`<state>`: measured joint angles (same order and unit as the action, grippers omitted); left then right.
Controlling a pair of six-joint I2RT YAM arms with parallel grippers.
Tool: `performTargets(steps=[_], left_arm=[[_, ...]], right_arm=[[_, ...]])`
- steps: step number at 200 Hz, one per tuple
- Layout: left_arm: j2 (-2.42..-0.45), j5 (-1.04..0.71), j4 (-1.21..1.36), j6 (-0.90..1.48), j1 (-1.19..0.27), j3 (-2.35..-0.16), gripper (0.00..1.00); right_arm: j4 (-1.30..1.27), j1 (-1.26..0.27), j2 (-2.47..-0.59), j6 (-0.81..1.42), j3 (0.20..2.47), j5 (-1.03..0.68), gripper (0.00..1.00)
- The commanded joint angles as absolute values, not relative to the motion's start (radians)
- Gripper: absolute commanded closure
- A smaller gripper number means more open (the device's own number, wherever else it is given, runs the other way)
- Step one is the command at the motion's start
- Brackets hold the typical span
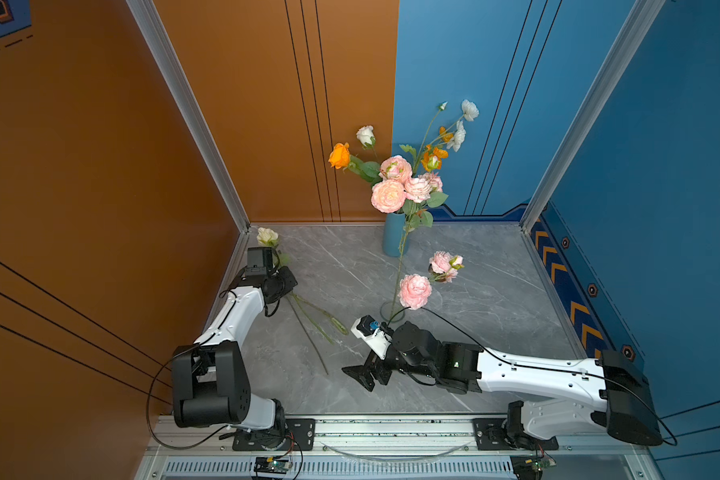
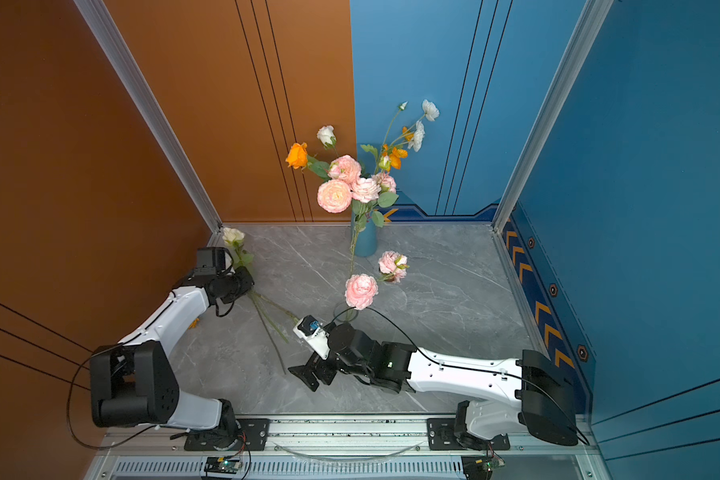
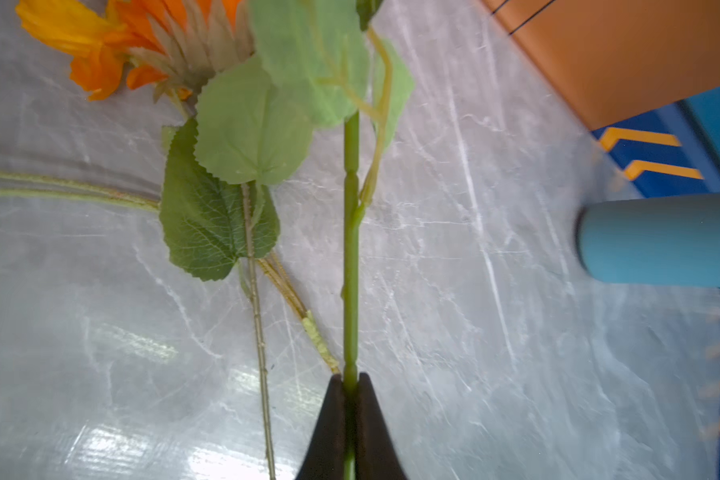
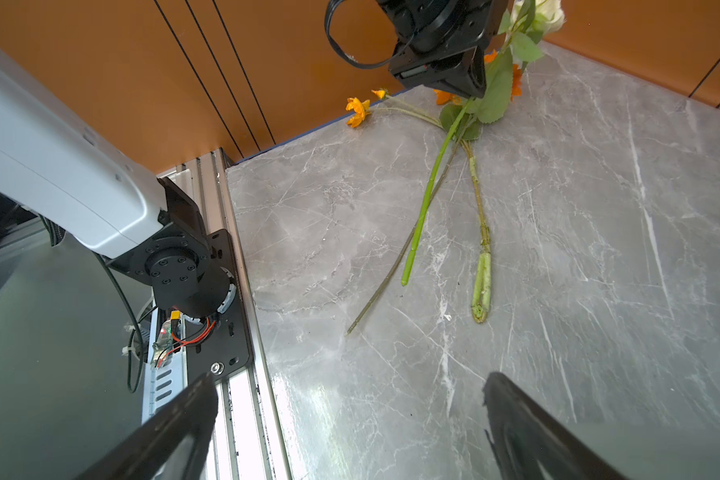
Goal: Arrange the flowers into the vase
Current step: 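Lift the white rose upright by its stem with the left gripper, then carry the white rose over the glass jar and lower its stem in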
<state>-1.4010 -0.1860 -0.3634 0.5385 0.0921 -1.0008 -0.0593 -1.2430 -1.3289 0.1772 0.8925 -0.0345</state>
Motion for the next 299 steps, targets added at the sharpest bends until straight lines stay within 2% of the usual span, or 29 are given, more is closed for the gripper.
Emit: performTargets(steps=[1,41,73,96,128,155,193,225,299], left_arm=[[-1.279,-0.29,-0.367,0.478,0.07,-1.023,1.0],[-1.004,-0.194,-0.2,0.421,-0.029,-0.933,1.0],[-0.731,0.054,0.193,0.347,-0.231,-0.703,1.0],[-0.649,0.142,0.362,0.321,-0.34,-0.616,1.0],[-0.66,0.09,0.579,0.286,-0.455,-0.577,1.0],[-0.708,0.093,0.728,0.12,-0.608,-0.58,1.0],[-0.846,0.113,1.012,-0.073,-0.814,-0.568,1.0],[-0.981,0.125,1.204,-0.094,-0.882,-0.589,1.0],[-0.979,0.161,1.11,-0.192,-0.948,-0.675,1.0]], right_arm=[[-0.031,-1.253,-1.337,0.146,0.931,-0.036,0.0],[-0.006,-1.256,-1.29,0.123,0.925,-0.003,0.0],[0.028,-1.25,-1.211,0.115,0.907,0.016,0.0],[0.0,-1.245,-1.146,0.126,0.89,0.003,0.0],[0.043,-1.246,-1.094,0.129,0.891,0.021,0.0],[0.082,-1.247,-1.017,0.163,0.852,0.081,0.0],[0.132,-1.247,-0.841,0.224,0.76,0.198,0.0],[0.201,-1.249,-0.753,0.246,0.732,0.258,0.0],[0.221,-1.235,-0.726,0.222,0.717,0.276,0.0]])
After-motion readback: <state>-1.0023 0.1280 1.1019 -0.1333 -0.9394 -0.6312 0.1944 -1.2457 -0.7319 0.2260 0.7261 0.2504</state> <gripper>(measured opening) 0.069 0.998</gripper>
